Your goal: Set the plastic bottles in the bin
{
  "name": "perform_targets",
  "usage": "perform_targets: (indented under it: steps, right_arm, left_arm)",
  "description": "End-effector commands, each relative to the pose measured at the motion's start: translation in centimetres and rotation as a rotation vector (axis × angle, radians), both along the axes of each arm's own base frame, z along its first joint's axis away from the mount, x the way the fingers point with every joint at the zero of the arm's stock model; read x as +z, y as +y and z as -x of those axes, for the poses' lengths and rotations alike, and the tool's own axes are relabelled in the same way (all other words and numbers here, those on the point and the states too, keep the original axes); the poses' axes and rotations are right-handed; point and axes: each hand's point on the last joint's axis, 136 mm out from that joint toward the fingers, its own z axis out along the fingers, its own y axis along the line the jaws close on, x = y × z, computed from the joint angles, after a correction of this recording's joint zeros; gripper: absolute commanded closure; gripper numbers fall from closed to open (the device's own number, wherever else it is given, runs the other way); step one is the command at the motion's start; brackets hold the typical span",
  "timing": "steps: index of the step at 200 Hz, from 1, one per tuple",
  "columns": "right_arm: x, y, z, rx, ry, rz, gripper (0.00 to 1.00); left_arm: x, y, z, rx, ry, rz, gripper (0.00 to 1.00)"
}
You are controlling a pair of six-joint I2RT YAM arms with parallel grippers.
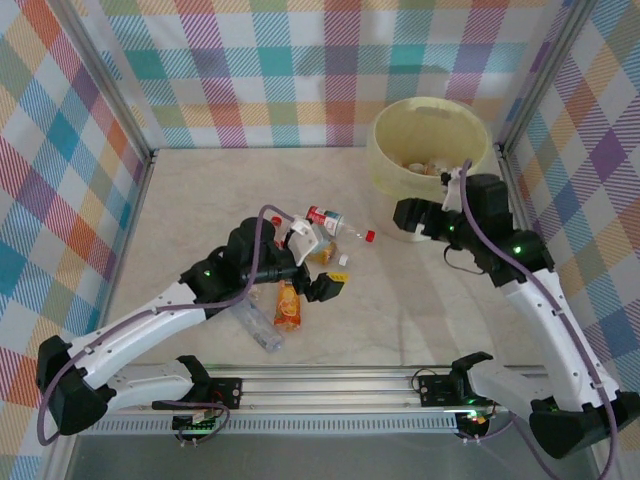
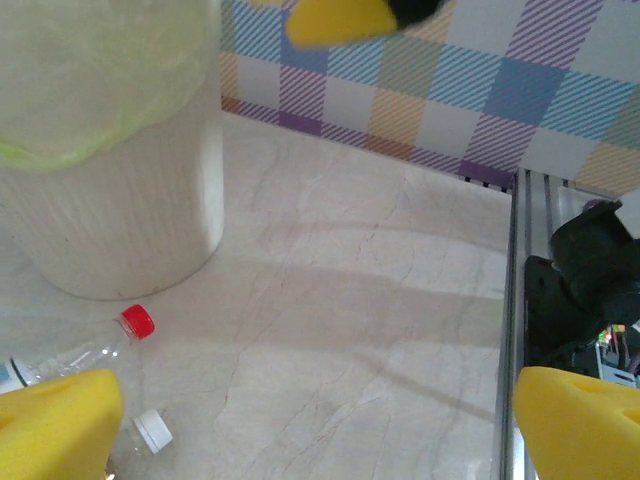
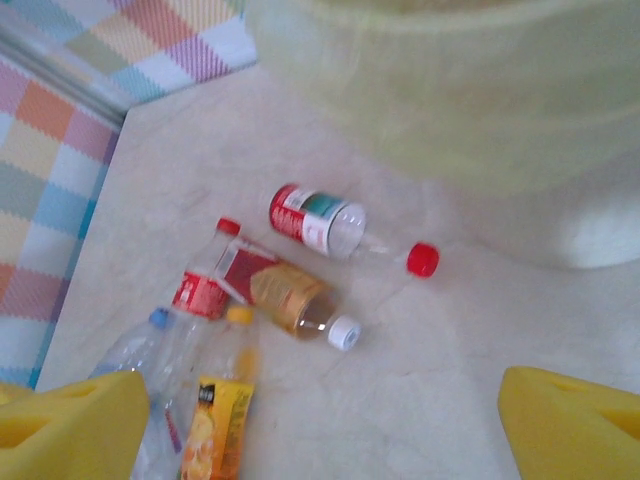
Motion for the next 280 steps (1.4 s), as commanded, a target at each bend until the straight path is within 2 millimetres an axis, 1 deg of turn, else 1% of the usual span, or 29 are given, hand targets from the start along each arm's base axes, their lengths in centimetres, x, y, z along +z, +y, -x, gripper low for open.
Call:
perform_targets:
  steps: [1,15,25,52,61,88,102,108,118,138,179,206,229,256,280]
  right_arm:
    - [-1.4,2.2,1.1,0.044,0.018,-0.080,0.10]
    - [-3.0,3.7,1.9,0.084,0.046,-0.091,0.10]
    - [-4.4,4.9,2.4,0.111,0.067,-0.087,0.11]
    - [-7.3,8.0,3.5,0.162,0.115,-0.095,0.11]
    - [-8.2,9.2,3.9,0.183,0.133,-0.103,0.11]
    - [-10.6,12.4,4.7,0.217,0.178,-0.090,0.12]
    - [-11.9,14.1,5.0,0.232,0.206,-0.087,0.12]
    - [-12.2,14.8,5.2,0.238,0.214,-0.086,0.13]
    - [-13.0,16.0,5.5,0.241,0.231,-0.080,0.14]
    - [-14.4,18.3,6.0,0.258,0.271,-0.062,0.14]
    - [-17.5,21.8,7.1,0.241,0.358,-0.021,0.17]
    - [-19.1,24.4,7.9,0.261,0.398,-0.023,0.16]
    - [-20.6,26.1,8.4,0.264,0.439,0.008,0.14]
    - [-22.3,27.0,8.5,0.239,0.466,0.046,0.13]
    - [-23.8,26.7,8.2,0.185,0.480,0.096,0.13]
  left_arm:
    - [0.4,2.0,1.8,-0.010,0.031,-0.095,0.00]
    - [-0.2,3.7,2.5,0.023,0.041,-0.132,0.00]
    - [-1.0,5.0,3.0,0.048,0.053,-0.164,0.00]
    - [-3.0,8.7,4.6,0.126,0.098,-0.229,0.00]
    - [-3.4,9.8,5.5,0.131,0.110,-0.238,0.00]
    - [-5.4,13.1,7.8,0.147,0.133,-0.308,0.00]
    - [-6.4,14.7,8.1,0.185,0.117,-0.332,0.00]
    - [-6.3,15.1,8.2,0.197,0.105,-0.325,0.00]
    - [-5.9,15.4,8.6,0.195,0.093,-0.306,0.00]
    - [-5.5,16.0,8.5,0.224,0.064,-0.277,0.00]
    - [-5.4,16.1,8.6,0.225,0.059,-0.272,0.00]
    - [-5.4,16.1,8.5,0.227,0.059,-0.274,0.00]
    - [-5.4,16.1,8.5,0.227,0.060,-0.274,0.00]
    - [-5.4,16.1,8.6,0.223,0.061,-0.271,0.00]
    - [-5.4,16.1,8.7,0.219,0.062,-0.273,0.00]
